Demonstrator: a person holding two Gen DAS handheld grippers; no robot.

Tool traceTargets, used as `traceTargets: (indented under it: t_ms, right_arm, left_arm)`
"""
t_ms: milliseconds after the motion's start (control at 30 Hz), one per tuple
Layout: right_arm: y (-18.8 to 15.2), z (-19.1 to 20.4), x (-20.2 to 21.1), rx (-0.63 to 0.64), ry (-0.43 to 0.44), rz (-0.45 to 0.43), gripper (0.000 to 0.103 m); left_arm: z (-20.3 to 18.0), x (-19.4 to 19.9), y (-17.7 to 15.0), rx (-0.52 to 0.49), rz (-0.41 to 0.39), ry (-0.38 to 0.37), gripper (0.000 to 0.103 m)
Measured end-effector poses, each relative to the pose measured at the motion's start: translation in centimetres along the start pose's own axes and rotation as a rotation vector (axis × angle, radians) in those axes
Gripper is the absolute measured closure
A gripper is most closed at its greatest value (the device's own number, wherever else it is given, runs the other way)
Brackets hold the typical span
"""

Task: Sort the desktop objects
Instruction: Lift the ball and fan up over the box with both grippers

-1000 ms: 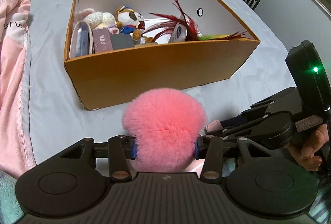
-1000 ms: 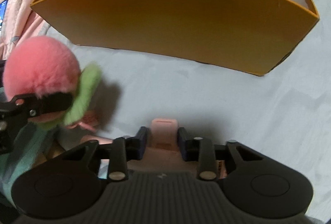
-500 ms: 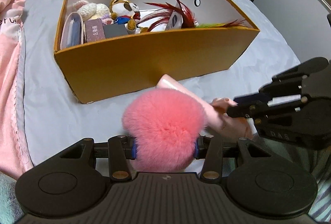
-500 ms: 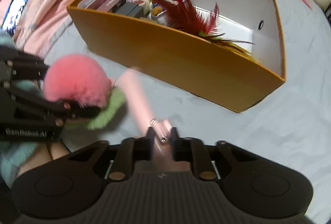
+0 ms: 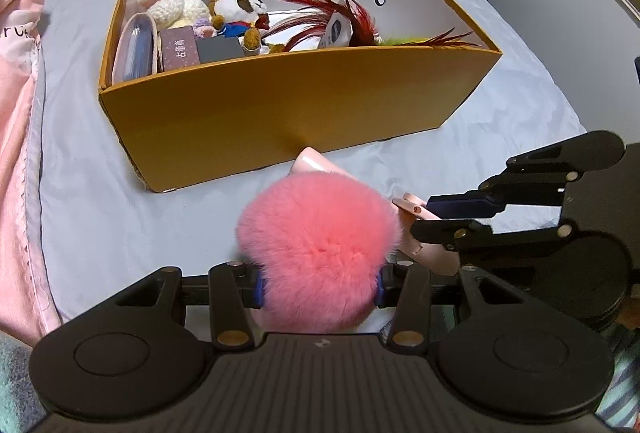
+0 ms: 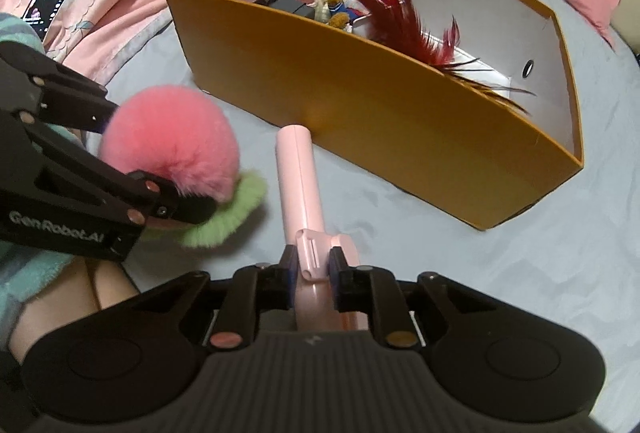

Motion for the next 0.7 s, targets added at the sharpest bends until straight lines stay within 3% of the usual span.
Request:
traceTargets:
  t_ms: [233,400,700]
  right_arm:
    - [0.7,0.2,0.4,0.056,-0.115,-0.050,0.095]
    - [1.2,-0.6,2.7,-0.015,-0.049,-0.061,0.097]
    - [2.7,-1.6,9.8,-0.069,-0.060,-0.169,0.097]
  left_arm:
    - [-0.2,1.2,0.0,0.004,-0.019,-0.007,0.051]
    - [-0.5,3.1,0.3,0.007,-0.052,-0.019,0.051]
    - [-1.4,7.6,2.4,0.001,-0.130,-0.074,0.051]
Point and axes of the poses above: each gripper's, at about its wrist camera, not at the fingertips, and x roughly against the way its jaws point, z to its left, y to its top, the point moved 8 cm from there along -x, roughly the way its jaws point
